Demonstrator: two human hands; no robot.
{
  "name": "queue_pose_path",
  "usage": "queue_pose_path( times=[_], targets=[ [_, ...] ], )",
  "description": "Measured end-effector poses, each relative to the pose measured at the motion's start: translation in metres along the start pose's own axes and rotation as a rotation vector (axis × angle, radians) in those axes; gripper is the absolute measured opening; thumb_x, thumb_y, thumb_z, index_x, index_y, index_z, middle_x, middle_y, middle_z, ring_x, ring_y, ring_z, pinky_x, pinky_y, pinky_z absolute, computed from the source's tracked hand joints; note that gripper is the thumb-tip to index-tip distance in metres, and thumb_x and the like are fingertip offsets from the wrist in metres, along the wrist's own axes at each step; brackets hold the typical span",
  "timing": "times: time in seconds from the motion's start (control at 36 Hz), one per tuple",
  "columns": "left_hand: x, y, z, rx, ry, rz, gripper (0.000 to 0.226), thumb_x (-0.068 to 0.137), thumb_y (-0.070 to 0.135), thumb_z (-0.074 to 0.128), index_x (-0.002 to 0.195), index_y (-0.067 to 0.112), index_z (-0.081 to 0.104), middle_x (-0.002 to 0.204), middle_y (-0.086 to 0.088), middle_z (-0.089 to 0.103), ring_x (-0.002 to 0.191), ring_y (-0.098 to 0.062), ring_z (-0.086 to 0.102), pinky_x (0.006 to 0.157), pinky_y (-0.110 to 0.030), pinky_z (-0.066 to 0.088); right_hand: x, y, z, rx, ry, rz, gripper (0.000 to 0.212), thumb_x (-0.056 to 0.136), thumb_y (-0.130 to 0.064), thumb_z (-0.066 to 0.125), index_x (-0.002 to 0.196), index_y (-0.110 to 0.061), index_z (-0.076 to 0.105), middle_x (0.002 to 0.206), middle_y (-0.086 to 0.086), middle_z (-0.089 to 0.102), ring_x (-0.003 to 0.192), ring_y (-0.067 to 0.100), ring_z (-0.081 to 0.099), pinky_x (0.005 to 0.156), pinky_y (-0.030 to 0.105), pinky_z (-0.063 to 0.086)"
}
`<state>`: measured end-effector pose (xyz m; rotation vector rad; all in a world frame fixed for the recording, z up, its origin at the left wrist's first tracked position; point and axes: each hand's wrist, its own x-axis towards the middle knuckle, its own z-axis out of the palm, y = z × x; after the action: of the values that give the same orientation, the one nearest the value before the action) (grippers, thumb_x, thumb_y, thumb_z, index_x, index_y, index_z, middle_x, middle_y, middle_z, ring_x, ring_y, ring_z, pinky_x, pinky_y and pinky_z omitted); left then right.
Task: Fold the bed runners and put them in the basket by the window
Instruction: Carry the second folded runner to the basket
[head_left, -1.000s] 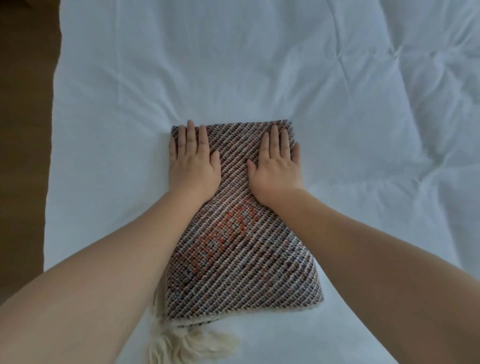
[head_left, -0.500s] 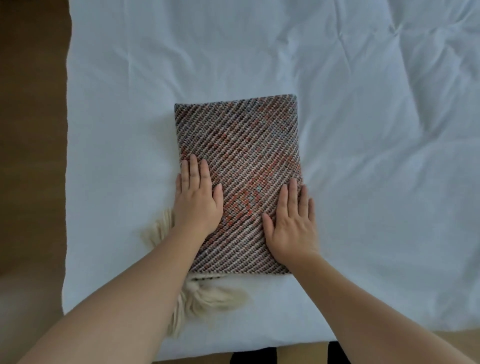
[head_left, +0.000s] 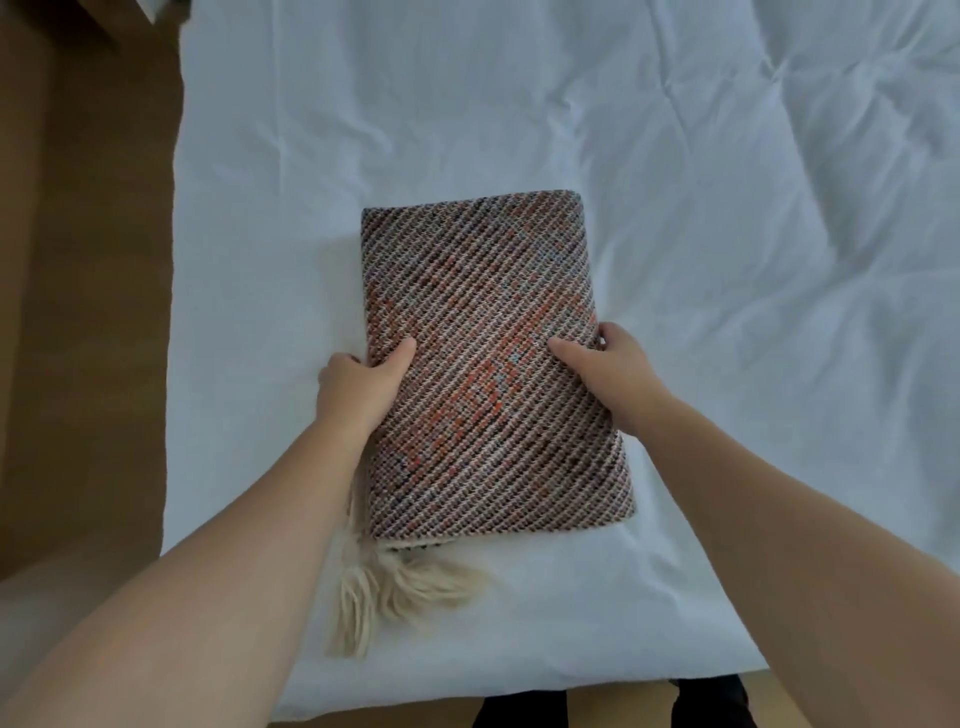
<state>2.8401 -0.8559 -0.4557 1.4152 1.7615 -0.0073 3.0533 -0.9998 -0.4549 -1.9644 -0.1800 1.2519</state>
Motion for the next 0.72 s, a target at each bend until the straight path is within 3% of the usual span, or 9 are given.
queue_pose_path(
  times=[0.11,0.22,0.33,0.47,0.58,0.72],
  targets=[
    [-0.011,0.004,-0.007,-0.325,-0.271,-0.125,0.074,0.063,0.050,0.081,0.121,0.009,0.062,0.112,-0.010,0.068,0.095,-0.028,0.066,0.094,-0.043,0.050,-0.007,-0.005,-0.006,0.072,-0.084,-0.001,0.040,0.078,-0.023,0.079,0.112,-0.013,0.060,0.104,0.007,0.071,0.089,0.025,0.071,0.085,0.045,0.057],
    [-0.036,0.032,-0.014,-0.069,-0.207,0.178,0.051,0.071,0.046,0.076,0.111,0.016,0.068,0.107,-0.003,0.070,0.094,-0.023,0.066,0.094,-0.039,0.050,-0.034,-0.018,-0.021,-0.022,0.004,-0.123,0.033,0.084,-0.025,0.072,0.113,-0.018,0.058,0.102,0.002,0.069,0.089,0.021,0.069,0.085,0.044,0.056],
    [-0.085,0.083,-0.013,0.162,-0.285,0.444,0.041,0.084,0.045,0.065,0.112,0.016,0.065,0.102,0.001,0.066,0.092,-0.018,0.063,0.083,-0.029,0.048,-0.078,-0.042,-0.063,-0.077,0.119,-0.220,0.034,0.088,-0.027,0.067,0.119,-0.020,0.054,0.105,-0.002,0.065,0.087,0.011,0.062,0.079,0.031,0.050],
    [-0.166,0.156,-0.003,0.090,-0.265,0.631,0.036,0.089,0.042,0.061,0.115,0.018,0.059,0.104,0.003,0.064,0.093,-0.017,0.062,0.084,-0.032,0.049,-0.149,-0.071,-0.152,-0.047,0.289,-0.299,0.034,0.091,-0.026,0.064,0.122,-0.020,0.052,0.101,-0.006,0.062,0.081,0.001,0.058,0.067,0.020,0.044],
    [-0.249,0.219,0.017,0.033,-0.283,0.782,0.033,0.089,0.042,0.060,0.114,0.021,0.059,0.103,0.006,0.065,0.094,-0.016,0.062,0.088,-0.037,0.051,-0.217,-0.087,-0.236,-0.024,0.441,-0.365,0.037,0.090,-0.026,0.064,0.125,-0.019,0.051,0.106,-0.004,0.062,0.094,0.014,0.060,0.086,0.031,0.047],
    [-0.369,0.293,0.061,-0.021,-0.340,0.979,0.032,0.091,0.040,0.058,0.116,0.021,0.058,0.102,0.008,0.062,0.094,-0.015,0.059,0.085,-0.030,0.046,-0.303,-0.085,-0.355,0.019,0.644,-0.448,0.032,0.090,-0.023,0.065,0.121,-0.021,0.053,0.107,-0.004,0.064,0.098,0.017,0.061,0.089,0.033,0.047]
  ],
)
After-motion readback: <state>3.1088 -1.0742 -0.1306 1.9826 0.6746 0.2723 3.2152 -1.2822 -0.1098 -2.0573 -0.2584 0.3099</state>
